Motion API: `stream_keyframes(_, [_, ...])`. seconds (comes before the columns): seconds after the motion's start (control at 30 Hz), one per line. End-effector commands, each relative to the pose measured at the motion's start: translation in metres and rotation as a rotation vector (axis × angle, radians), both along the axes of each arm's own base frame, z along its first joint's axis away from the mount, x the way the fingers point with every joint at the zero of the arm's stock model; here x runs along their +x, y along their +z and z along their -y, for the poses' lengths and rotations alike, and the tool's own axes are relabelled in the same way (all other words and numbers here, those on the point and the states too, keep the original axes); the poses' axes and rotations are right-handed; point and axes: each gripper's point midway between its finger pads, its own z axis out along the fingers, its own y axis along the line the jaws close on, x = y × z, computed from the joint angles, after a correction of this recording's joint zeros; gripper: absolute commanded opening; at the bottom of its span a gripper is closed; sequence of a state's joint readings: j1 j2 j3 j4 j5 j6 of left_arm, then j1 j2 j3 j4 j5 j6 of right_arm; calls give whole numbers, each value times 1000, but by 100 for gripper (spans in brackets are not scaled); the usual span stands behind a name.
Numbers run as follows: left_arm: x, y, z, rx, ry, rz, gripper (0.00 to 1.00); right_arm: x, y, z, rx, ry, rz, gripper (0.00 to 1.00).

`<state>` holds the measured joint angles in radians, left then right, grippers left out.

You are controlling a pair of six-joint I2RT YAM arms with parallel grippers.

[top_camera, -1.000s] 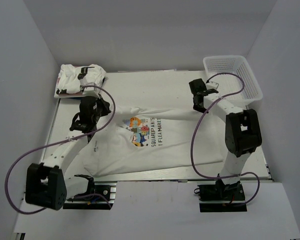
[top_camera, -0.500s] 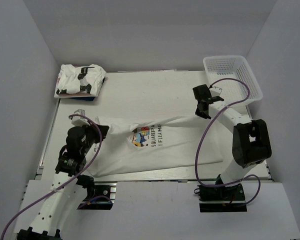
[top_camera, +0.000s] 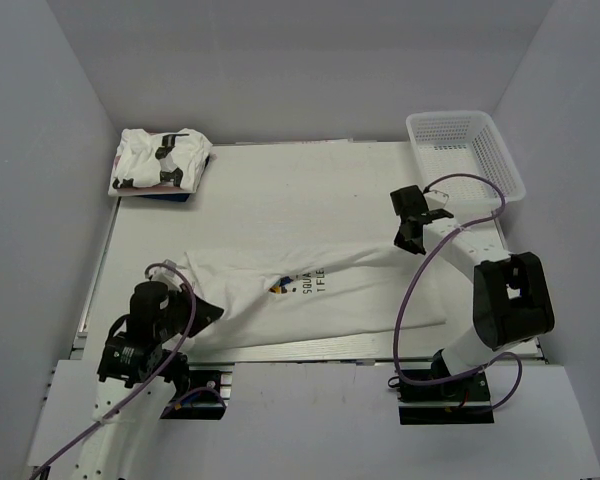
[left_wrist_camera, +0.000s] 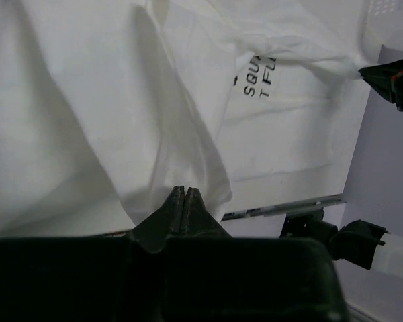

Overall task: Fold and stack the t-shirts
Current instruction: Fold the other side of the tshirt into a rectangle, then rotate the tshirt 90 degrees

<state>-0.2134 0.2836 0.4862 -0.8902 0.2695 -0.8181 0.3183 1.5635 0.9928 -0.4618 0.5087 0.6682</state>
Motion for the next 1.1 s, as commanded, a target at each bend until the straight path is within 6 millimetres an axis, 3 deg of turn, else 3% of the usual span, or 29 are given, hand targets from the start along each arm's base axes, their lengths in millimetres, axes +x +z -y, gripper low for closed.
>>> stream_keyframes(0.0, [-35, -4, 2, -44, -4, -141, 0, 3, 9, 6, 8, -47, 55, 0])
stream_keyframes(0.07, [-51, -9, 2, -48, -20, -197, 0, -6, 1, 11, -1, -66, 34, 0])
stream_keyframes(0.1, [-54, -6, 4, -58, -30, -195, 8, -7, -1, 13, 1, -76, 33, 0])
stream_keyframes(0.13, [-58, -4, 3, -58, -31, -193, 23, -13, -7, 13, 6, -88, 23, 0])
stream_keyframes(0.17, [-61, -4, 4, -64, -39, -204, 46, -17, -8, 14, 11, -95, 18, 21])
stream_keyframes(0.27, [-67, 2, 4, -56, -60, -199, 66, -31, -9, 26, -4, -138, 22, 33])
stream_keyframes(0.33, [-67, 11, 4, -59, -66, -188, 71, -41, -5, 35, -12, -161, 29, 46])
stream_keyframes(0.37, [-69, 11, 3, -50, -72, -195, 83, -45, -5, 38, -3, -182, 28, 59])
stream_keyframes(0.43, [-61, 19, 1, -40, -55, -158, 100, -40, 12, 35, 42, -182, 100, 66])
stream_keyframes(0.47, [-50, 26, 1, -35, -54, -94, 100, -37, 16, 30, 60, -133, 112, 70])
stream_keyframes(0.5, [-42, 24, 1, -28, -44, -88, 100, -29, 32, 17, 131, -84, 173, 85])
stream_keyframes(0.53, [-33, 24, 3, -31, -45, -67, 100, -23, 39, 9, 158, -50, 202, 90])
stream_keyframes(0.57, [-15, 32, 6, -45, -46, 12, 100, -19, 44, 4, 161, 0, 217, 90])
stream_keyframes(0.6, [-6, 22, 10, -52, -56, 10, 100, -19, 48, -16, 236, 90, 219, 90])
stream_keyframes(0.7, [33, 15, 11, -14, -42, 72, 100, -1, 56, -46, 291, 273, 300, 90])
stream_keyframes(0.73, [43, 8, 10, 12, -38, 67, 100, 5, 54, -52, 287, 313, 317, 90])
stream_keyframes(0.77, [51, -12, 9, 50, -25, -17, 100, 8, 44, -61, 304, 351, 292, 90])
stream_keyframes(0.8, [67, -7, 6, 84, -10, 10, 100, 9, 48, -69, 328, 387, 295, 90])
stream_keyframes(0.83, [75, -12, 4, 111, -1, -13, 100, 8, 33, -77, 345, 411, 240, 90])
stream_keyframes(0.9, [93, -26, -6, 197, 38, -105, 100, 4, 22, -84, 373, 424, 213, 90])
stream_keyframes(1.0, [106, -39, -13, 258, 61, -136, 100, -5, -1, -85, 384, 407, 160, 90])
stream_keyframes(1.07, [117, -50, -10, 263, 42, -144, 100, -10, -13, -74, 357, 344, 128, 90])
